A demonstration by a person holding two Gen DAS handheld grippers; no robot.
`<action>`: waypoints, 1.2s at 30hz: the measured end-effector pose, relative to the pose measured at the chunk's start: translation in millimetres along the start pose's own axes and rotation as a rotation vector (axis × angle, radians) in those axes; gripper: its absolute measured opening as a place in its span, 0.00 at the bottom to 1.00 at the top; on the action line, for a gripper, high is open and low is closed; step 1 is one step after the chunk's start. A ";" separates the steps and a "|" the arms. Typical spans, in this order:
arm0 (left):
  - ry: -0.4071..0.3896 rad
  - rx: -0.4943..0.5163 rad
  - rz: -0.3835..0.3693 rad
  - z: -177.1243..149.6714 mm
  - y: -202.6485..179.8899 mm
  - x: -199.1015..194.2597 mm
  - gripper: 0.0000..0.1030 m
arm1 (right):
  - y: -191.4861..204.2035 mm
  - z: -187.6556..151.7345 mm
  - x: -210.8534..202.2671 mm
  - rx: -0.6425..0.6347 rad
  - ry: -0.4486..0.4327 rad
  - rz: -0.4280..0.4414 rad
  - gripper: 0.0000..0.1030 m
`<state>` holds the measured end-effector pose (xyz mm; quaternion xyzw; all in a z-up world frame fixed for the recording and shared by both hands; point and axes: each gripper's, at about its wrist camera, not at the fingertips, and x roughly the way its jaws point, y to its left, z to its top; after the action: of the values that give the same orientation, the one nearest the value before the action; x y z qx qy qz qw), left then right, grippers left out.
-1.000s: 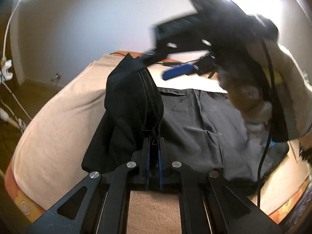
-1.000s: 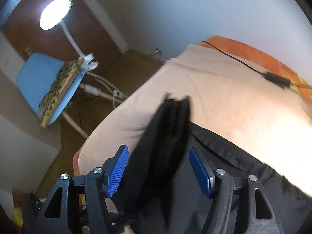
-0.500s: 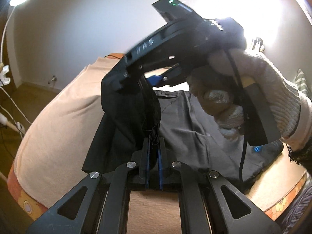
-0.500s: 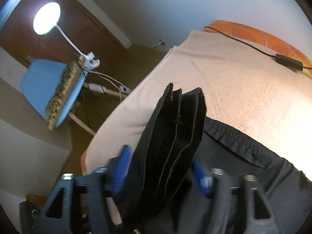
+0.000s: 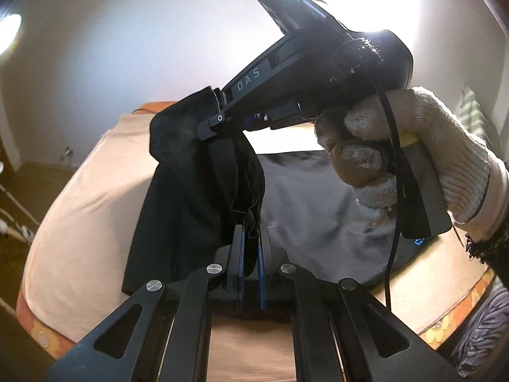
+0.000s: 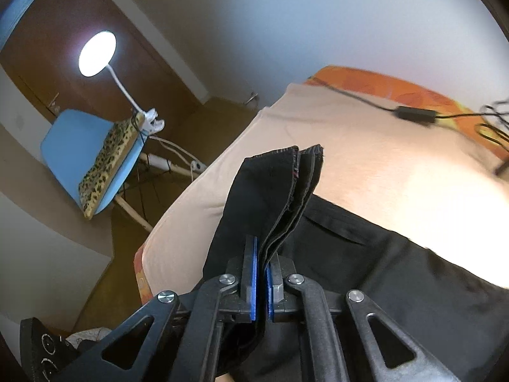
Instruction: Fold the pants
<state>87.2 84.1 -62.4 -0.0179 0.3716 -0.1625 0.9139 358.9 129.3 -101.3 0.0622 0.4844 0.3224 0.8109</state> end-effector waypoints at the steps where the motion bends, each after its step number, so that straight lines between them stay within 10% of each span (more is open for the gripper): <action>1: 0.004 0.007 -0.007 1.6 -8.2 0.5 0.05 | -5.3 -3.9 -9.0 0.007 -0.011 -0.002 0.02; 20: 0.100 0.053 -0.162 -10.8 -148.8 37.3 0.08 | -121.5 -108.3 -147.4 0.188 -0.189 -0.076 0.01; 29: 0.088 -0.019 -0.109 -6.8 -105.7 3.2 0.39 | -167.5 -134.0 -169.3 0.233 -0.232 -0.086 0.01; 36: 0.062 -0.150 0.103 1.4 -27.4 20.6 0.40 | -196.1 -142.2 -180.5 0.257 -0.221 -0.127 0.01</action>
<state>94.2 51.7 -71.1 -0.0619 0.4112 -0.0875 0.9052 273.9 -159.8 -122.1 0.1696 0.4324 0.1974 0.8633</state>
